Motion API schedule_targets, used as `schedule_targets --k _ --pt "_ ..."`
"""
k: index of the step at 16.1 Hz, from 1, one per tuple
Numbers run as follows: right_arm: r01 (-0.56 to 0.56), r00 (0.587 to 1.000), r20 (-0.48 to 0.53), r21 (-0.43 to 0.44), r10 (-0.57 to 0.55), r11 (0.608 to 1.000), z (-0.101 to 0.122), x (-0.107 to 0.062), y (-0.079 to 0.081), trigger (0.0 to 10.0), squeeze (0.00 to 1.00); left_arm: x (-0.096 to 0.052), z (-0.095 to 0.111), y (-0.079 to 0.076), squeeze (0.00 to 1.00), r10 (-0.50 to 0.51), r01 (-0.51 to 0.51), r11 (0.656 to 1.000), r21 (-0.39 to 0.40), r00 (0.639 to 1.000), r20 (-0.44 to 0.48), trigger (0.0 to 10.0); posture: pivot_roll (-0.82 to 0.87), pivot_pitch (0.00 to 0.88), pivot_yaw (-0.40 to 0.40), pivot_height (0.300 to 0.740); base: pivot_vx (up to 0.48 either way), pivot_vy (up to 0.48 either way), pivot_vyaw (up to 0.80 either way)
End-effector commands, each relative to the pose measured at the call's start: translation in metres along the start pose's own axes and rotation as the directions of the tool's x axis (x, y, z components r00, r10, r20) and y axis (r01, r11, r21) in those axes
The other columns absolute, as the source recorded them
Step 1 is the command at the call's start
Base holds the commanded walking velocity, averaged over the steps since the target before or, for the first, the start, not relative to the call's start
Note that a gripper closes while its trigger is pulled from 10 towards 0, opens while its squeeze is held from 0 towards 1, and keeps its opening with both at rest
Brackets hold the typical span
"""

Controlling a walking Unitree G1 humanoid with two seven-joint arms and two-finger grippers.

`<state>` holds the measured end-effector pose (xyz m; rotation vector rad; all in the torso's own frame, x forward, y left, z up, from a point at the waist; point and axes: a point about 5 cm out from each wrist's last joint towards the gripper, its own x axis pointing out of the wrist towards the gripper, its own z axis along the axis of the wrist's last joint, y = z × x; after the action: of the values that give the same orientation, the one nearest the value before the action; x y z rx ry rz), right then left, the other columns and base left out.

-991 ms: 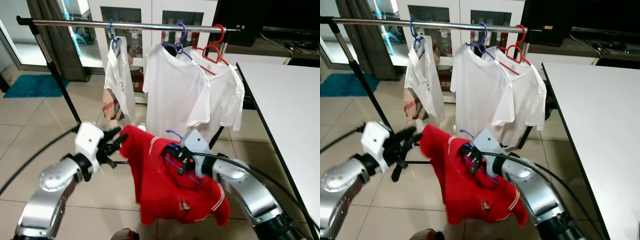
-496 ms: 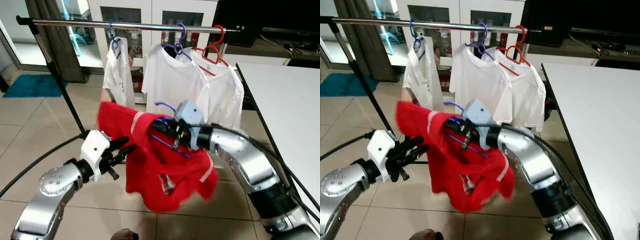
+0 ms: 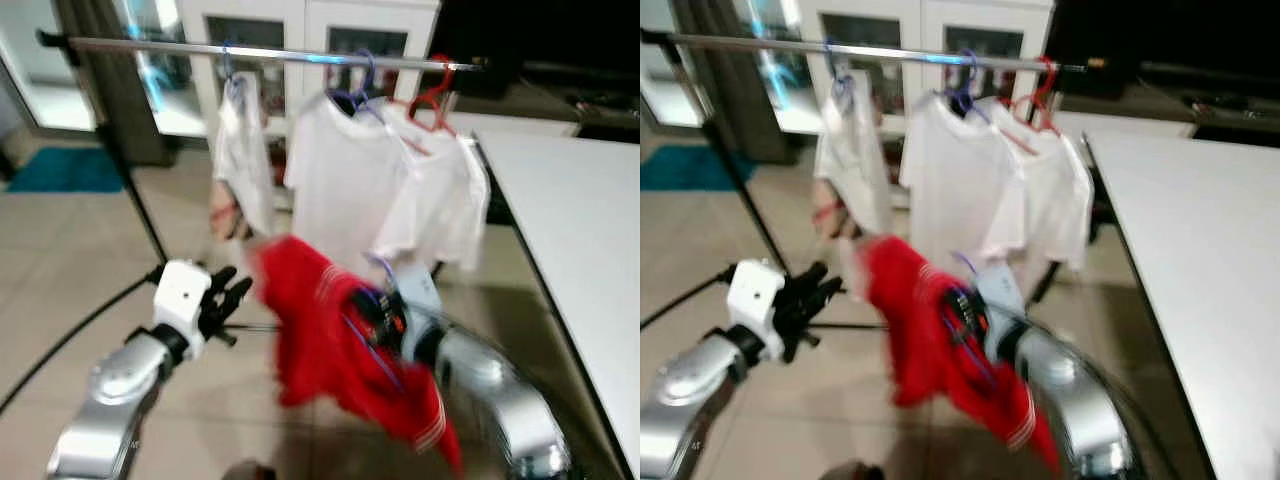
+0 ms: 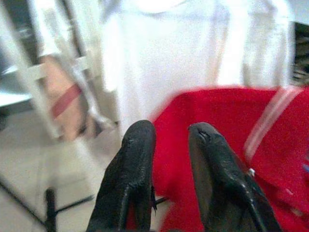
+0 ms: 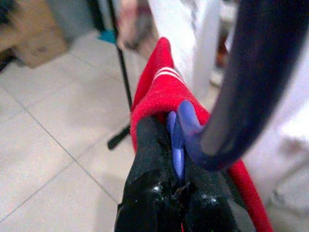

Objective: Hang hanger

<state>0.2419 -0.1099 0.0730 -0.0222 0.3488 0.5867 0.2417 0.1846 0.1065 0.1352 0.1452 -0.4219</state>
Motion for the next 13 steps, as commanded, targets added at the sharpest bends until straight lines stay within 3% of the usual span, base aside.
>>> schedule_targets --k 1,3,4,5,6,11,13 --pt "0.073 0.997 0.036 0.000 -0.073 0.997 0.009 -0.002 -0.005 10.0 0.00 -0.001 -0.003 0.005 0.00 0.045 -0.045 0.999 -0.007 0.999 -0.007 10.0 0.00 0.000 0.021 0.740 0.000 0.000 0.80" --pt "0.157 0.986 0.046 0.067 -0.160 0.985 0.006 -0.007 -0.010 10.0 0.00 0.001 -0.005 0.000 0.00 0.040 -0.040 0.999 0.022 0.999 -0.011 10.0 0.00 0.000 0.032 0.740 0.000 0.000 0.80" --pt "0.267 0.961 0.036 0.115 -0.273 0.957 0.004 -0.013 -0.023 10.0 0.00 0.002 -0.005 -0.002 0.00 0.044 -0.043 0.999 0.011 0.999 -0.008 10.0 0.00 0.000 0.031 0.740 0.000 0.000 0.80" --pt "0.306 0.949 0.035 0.127 -0.313 0.944 0.003 -0.015 -0.027 10.0 0.00 0.003 -0.005 -0.002 0.00 0.056 -0.056 0.998 -0.006 0.998 -0.004 10.0 0.00 0.000 0.029 0.740 0.000 0.000 0.80" --pt "0.362 0.927 0.030 0.199 -0.375 0.911 0.001 -0.017 -0.033 10.0 0.00 0.004 -0.004 0.000 0.00 0.074 -0.074 0.997 -0.015 0.997 0.003 10.0 0.00 0.000 0.027 0.740 0.000 0.000 0.00" --pt "0.278 0.956 0.050 0.168 -0.290 0.946 0.006 -0.013 -0.016 10.0 0.00 0.000 -0.005 0.001 0.00 0.092 -0.092 0.996 -0.015 0.996 0.011 10.0 0.01 0.000 0.009 0.740 0.000 0.389 0.00" --pt "0.280 0.956 0.043 0.183 -0.292 0.942 0.006 -0.011 -0.016 10.0 0.00 -0.001 -0.006 0.000 0.00 0.091 -0.091 0.996 -0.013 0.996 0.008 10.0 0.01 0.000 0.006 0.740 0.000 0.446 0.00"
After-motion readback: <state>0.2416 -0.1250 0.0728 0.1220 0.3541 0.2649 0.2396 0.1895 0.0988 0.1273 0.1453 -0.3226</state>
